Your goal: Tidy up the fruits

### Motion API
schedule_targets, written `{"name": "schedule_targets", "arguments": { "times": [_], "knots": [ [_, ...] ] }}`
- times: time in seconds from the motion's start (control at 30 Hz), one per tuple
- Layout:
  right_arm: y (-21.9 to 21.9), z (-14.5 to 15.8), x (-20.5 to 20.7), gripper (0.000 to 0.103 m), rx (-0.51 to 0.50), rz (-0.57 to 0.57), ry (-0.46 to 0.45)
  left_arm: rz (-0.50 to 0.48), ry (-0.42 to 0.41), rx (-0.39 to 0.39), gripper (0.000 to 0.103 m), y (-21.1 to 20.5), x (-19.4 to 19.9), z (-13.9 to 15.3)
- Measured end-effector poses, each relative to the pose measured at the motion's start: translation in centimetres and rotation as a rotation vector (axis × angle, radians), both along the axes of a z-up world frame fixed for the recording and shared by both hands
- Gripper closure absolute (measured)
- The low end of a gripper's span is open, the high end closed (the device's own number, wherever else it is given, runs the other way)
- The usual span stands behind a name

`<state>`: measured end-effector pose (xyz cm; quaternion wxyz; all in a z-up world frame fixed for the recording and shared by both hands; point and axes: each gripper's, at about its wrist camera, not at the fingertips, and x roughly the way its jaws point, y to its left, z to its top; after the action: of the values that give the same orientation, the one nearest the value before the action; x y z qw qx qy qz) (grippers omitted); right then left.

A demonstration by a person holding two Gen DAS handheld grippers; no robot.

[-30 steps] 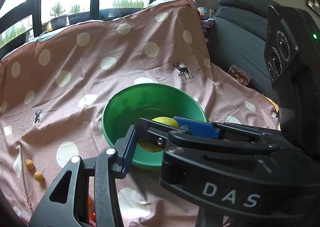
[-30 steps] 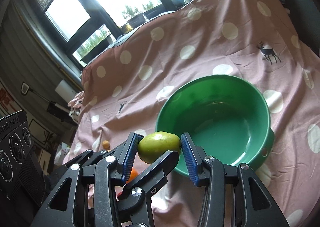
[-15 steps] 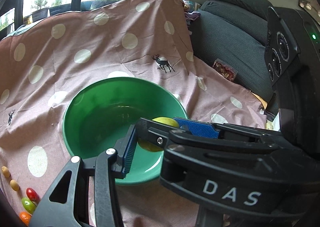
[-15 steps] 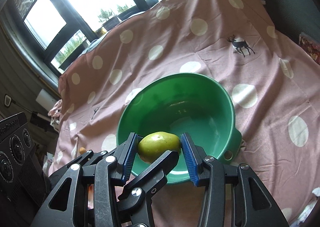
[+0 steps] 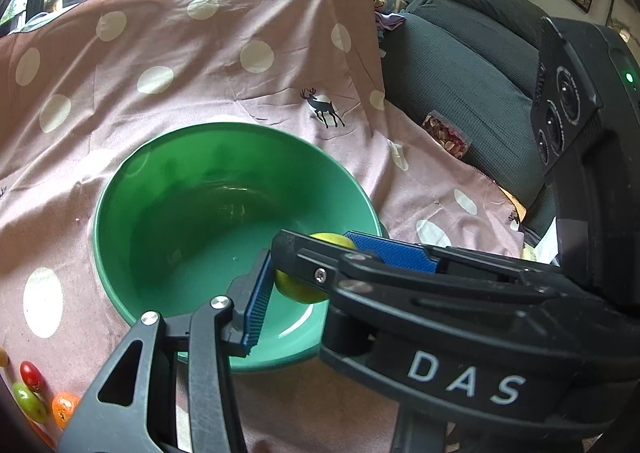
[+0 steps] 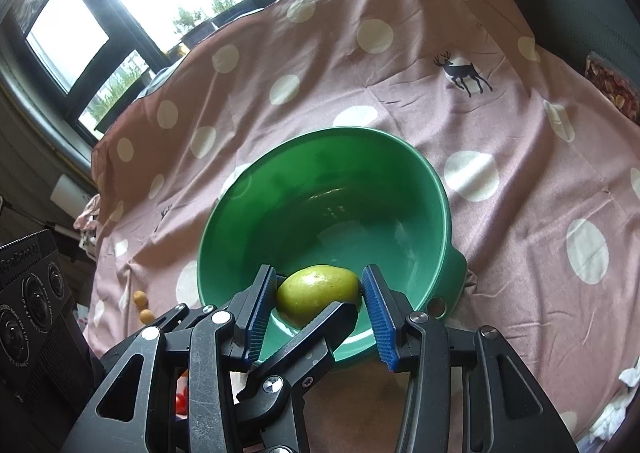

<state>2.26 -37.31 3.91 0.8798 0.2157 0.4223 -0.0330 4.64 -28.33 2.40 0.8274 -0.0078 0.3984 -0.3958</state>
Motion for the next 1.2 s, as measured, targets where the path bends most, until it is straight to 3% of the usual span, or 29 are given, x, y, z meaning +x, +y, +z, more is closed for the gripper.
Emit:
{"name": "schedule_targets", "arguments": {
  "times": [0.13,0.23,0.37,0.53,0.73,0.93,1.2],
  "knots": [
    [0.0,-0.2,0.1,0.055,0.005,-0.01,0.01,0.023,0.033,-0.023,0.048,0.9,0.1,-0.1],
    [-0.2,0.1,-0.1,0.054,0.02,-0.018,-0.015,0.05,0.006,-0.043,0.039,2.3,-0.4,0.6],
    [-0.5,0.9,-0.8,0.045,-0.003,-0.061,-0.061,0.11,-0.031,-0.072,0.026,5.5,-1.2,2.1],
    [-0.2,1.9,-1.2,0.045,0.035,-0.057,-0.12,0.233,-0.06,-0.113,0.025,11.3,-2.1,3.8],
    [2.2,2.5,-1.0,0.045,0.011,-0.029,-0.145,0.413,-0.075,-0.049,0.025,18.4,-3.2,4.3],
    [5.6,2.2,-0.4,0.045,-0.048,0.019,-0.136,0.567,-0.083,-0.001,0.025,24.5,-3.7,2.6],
    [11.3,0.8,0.7,0.045,-0.044,0.165,-0.091,0.639,0.059,-0.034,0.025,29.1,-1.5,-0.7]
  ]
}}
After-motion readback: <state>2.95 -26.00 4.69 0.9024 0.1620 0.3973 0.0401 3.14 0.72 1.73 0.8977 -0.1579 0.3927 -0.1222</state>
